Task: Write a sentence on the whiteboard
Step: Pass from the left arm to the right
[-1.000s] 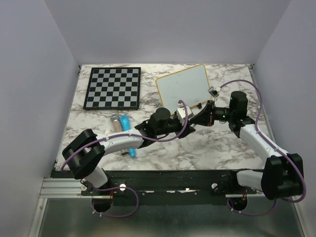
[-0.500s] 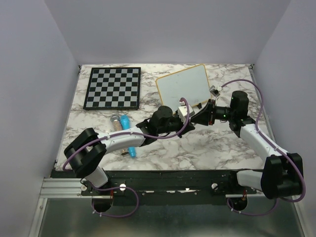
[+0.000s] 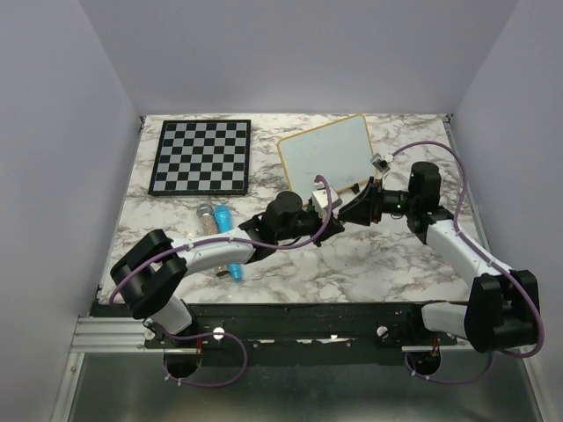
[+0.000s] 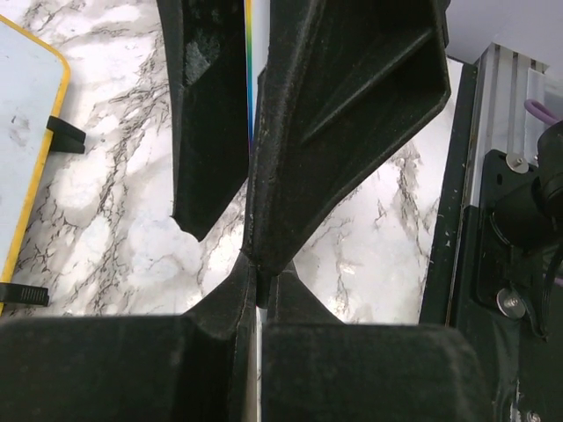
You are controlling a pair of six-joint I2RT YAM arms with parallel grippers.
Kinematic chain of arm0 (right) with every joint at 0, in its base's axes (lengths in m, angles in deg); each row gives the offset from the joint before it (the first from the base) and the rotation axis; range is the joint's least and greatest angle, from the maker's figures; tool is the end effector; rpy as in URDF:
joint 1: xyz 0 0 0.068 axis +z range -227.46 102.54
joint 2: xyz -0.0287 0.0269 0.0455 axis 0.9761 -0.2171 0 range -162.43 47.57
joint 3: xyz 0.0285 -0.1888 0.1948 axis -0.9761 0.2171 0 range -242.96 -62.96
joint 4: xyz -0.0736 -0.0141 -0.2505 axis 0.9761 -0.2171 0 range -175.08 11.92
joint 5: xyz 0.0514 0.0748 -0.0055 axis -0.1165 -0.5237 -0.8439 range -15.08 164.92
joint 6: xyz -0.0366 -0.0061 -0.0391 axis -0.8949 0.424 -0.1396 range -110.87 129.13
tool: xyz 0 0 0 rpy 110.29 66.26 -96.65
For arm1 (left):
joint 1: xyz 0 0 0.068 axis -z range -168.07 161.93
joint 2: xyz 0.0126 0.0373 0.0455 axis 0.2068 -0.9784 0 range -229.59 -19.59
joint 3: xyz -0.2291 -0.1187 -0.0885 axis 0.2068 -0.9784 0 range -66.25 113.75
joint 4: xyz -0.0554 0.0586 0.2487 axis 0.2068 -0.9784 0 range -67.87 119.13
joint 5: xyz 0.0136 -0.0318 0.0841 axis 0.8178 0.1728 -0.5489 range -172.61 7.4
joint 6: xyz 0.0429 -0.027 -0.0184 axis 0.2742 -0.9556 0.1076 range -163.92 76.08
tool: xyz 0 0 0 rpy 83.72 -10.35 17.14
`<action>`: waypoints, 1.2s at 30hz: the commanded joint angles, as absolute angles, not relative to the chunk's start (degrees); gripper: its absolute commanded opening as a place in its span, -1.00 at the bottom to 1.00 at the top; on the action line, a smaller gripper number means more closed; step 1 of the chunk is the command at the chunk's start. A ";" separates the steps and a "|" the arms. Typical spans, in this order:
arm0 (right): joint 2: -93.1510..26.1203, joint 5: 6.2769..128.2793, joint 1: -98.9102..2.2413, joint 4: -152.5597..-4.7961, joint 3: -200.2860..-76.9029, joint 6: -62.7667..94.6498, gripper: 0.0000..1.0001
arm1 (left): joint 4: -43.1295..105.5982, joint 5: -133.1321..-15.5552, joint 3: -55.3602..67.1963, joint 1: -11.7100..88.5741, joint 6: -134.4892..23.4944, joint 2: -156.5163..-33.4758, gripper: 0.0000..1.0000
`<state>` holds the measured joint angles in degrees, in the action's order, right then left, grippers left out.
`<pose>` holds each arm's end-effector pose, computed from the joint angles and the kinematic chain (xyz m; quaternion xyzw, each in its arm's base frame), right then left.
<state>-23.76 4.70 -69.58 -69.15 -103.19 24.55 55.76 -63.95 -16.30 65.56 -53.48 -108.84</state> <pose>0.2490 0.0682 0.2560 -0.2756 0.6985 0.5596 0.3507 0.1980 -0.2880 0.2451 0.3829 0.6762 -0.4307 0.4588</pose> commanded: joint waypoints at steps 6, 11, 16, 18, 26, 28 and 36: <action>-24.86 2.32 -69.37 -69.12 -104.18 24.68 -0.05 | 59.37 -64.06 -18.00 64.58 -54.38 -105.98 -1.00; -24.86 1.71 -69.29 -68.51 -104.01 25.12 -0.14 | 59.45 -63.36 -17.56 64.58 -54.64 -106.78 -1.00; -25.12 1.18 -69.20 -68.24 -104.01 25.47 -0.29 | 59.28 -63.18 -17.21 64.58 -54.73 -107.13 -1.00; -25.03 1.27 -69.11 -68.15 -104.01 25.56 -0.28 | 59.19 -62.92 -16.95 64.58 -54.64 -107.39 -1.00; -25.03 0.74 -69.02 -68.06 -104.01 25.39 -0.58 | 59.01 -62.39 -16.68 64.58 -54.99 -108.27 -1.00; -24.95 0.65 -68.94 -67.98 -104.01 25.12 -0.82 | 59.10 -62.48 -16.68 64.58 -55.08 -108.27 -1.00; -23.80 1.79 -69.02 -69.03 -104.44 23.72 -0.99 | 61.03 -64.06 -19.04 64.23 -56.83 -106.17 -0.27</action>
<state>-24.70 3.55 -69.56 -68.50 -103.19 23.32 57.58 -63.88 -17.32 64.47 -56.76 -107.25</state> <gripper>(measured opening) 0.160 0.208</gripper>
